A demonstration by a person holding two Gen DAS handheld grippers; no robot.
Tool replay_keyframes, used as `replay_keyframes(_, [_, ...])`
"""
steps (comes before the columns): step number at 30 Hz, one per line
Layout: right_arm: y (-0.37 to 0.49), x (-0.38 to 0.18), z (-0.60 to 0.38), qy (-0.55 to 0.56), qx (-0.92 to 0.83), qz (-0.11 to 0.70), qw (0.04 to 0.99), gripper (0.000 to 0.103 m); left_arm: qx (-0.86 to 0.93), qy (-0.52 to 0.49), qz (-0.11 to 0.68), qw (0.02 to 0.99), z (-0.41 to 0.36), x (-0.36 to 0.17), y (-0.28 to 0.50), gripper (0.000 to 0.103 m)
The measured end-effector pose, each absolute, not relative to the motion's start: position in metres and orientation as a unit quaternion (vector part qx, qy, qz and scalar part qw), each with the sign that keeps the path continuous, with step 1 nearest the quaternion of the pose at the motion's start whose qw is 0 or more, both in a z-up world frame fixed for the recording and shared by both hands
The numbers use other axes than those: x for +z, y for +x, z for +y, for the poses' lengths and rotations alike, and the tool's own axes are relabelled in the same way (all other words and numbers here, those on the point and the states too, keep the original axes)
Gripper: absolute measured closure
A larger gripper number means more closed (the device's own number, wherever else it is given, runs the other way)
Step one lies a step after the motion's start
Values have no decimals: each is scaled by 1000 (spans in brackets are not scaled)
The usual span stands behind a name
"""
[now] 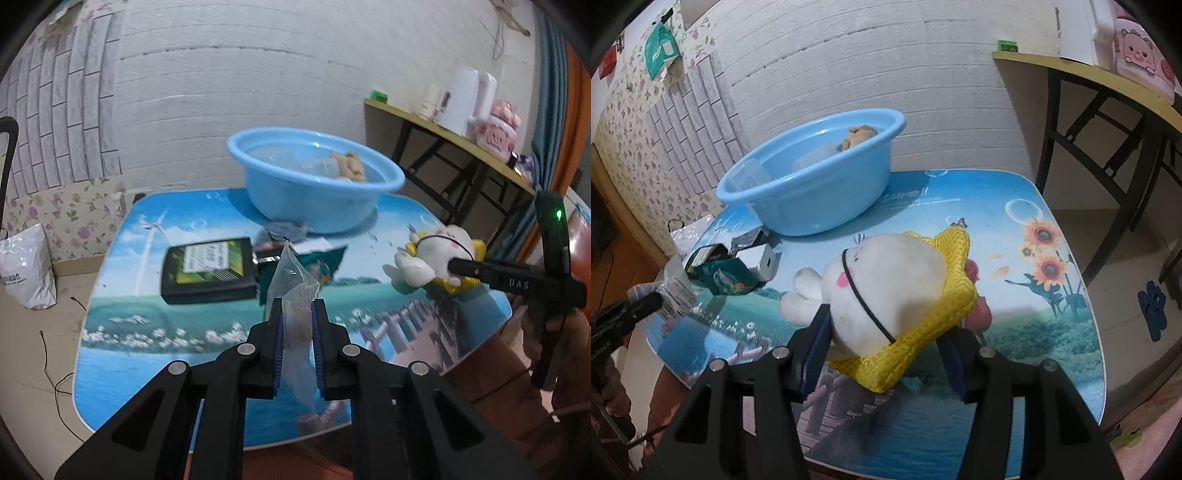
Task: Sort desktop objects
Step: 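Lift the clear plastic bag with the left gripper while the right gripper holds the white plush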
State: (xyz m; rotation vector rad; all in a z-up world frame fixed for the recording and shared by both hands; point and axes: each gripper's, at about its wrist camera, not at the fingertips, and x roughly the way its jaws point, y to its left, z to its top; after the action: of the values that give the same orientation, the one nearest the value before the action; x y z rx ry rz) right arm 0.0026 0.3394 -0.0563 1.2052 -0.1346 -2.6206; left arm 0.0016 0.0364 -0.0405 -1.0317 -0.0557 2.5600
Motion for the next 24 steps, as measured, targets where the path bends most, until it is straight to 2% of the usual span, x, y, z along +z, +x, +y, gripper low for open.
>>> replay_keyframes(1, [3, -57, 337, 414, -900, -39, 129, 42, 908, -373, -14, 189, 40, -44, 1, 91])
replay_keyframes(3, [5, -58, 334, 411, -903, -23, 124, 31, 905, -382, -5, 189, 43, -49, 3, 91])
replay_keyframes(5, [5, -59, 333, 407, -906, -11, 117, 12, 902, -390, 12, 183, 48, -55, 3, 90])
replay_keyframes(9, [3, -61, 335, 407, -905, -12, 120, 10, 899, -398, 21, 181, 49, -62, 3, 86])
replay_keyframes(13, [2, -65, 335, 410, -904, -12, 120, 10, 901, -402, 30, 163, 51, -67, 1, 68])
replay_keyframes(20, [-3, -78, 336, 424, -898, -21, 118, 10, 896, -415, 39, 155, 52, -77, -5, 57])
replay_keyframes(24, [-5, -84, 335, 428, -895, -22, 125, 10, 896, -415, 40, 153, 54, -81, -7, 55])
